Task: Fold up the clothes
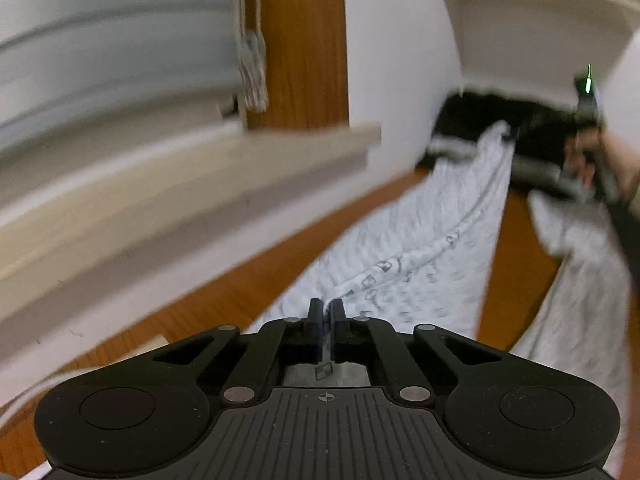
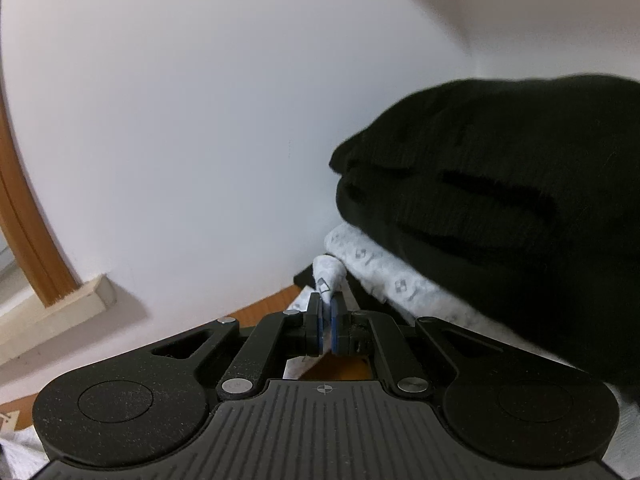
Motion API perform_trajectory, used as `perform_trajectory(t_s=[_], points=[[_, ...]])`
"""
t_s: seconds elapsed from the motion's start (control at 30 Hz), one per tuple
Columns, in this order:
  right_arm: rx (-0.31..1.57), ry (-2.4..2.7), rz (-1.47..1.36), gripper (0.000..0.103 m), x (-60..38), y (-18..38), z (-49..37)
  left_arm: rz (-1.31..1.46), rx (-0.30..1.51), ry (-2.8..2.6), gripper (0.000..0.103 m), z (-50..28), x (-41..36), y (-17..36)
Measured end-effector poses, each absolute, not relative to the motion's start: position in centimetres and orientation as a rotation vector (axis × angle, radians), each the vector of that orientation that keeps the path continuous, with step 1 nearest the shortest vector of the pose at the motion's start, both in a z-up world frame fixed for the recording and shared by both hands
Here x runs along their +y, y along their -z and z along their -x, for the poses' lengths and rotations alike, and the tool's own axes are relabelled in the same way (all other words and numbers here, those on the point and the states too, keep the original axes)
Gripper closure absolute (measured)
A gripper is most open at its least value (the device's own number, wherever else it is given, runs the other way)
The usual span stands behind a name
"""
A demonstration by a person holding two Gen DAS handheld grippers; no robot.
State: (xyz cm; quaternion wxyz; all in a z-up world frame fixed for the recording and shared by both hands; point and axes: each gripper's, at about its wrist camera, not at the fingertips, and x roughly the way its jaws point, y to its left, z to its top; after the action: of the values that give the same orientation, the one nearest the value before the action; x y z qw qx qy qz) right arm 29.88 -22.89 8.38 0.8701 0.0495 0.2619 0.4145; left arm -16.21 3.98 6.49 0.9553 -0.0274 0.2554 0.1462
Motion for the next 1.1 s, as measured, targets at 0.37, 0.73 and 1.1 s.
perform_trajectory(t_s=[0.37, 0.73, 1.1], points=[[0.546, -0.885, -0.133, 0.098, -23.5, -10.9, -29.3, 0.059, 0.365, -0.310, 0.100, 21.3, 3.0, -13.3], [0.440, -0.988, -0.180, 0.098, -13.6, -16.8, -28.2, 0.017, 0.312, -0.503, 0.100, 21.3, 7.3, -16.2], [0.448, -0.901, -0.055, 0.098, -20.1, -14.4, -27.7, 0.141, 0.443, -0.158, 0.100, 21.6, 1.7, -11.0]])
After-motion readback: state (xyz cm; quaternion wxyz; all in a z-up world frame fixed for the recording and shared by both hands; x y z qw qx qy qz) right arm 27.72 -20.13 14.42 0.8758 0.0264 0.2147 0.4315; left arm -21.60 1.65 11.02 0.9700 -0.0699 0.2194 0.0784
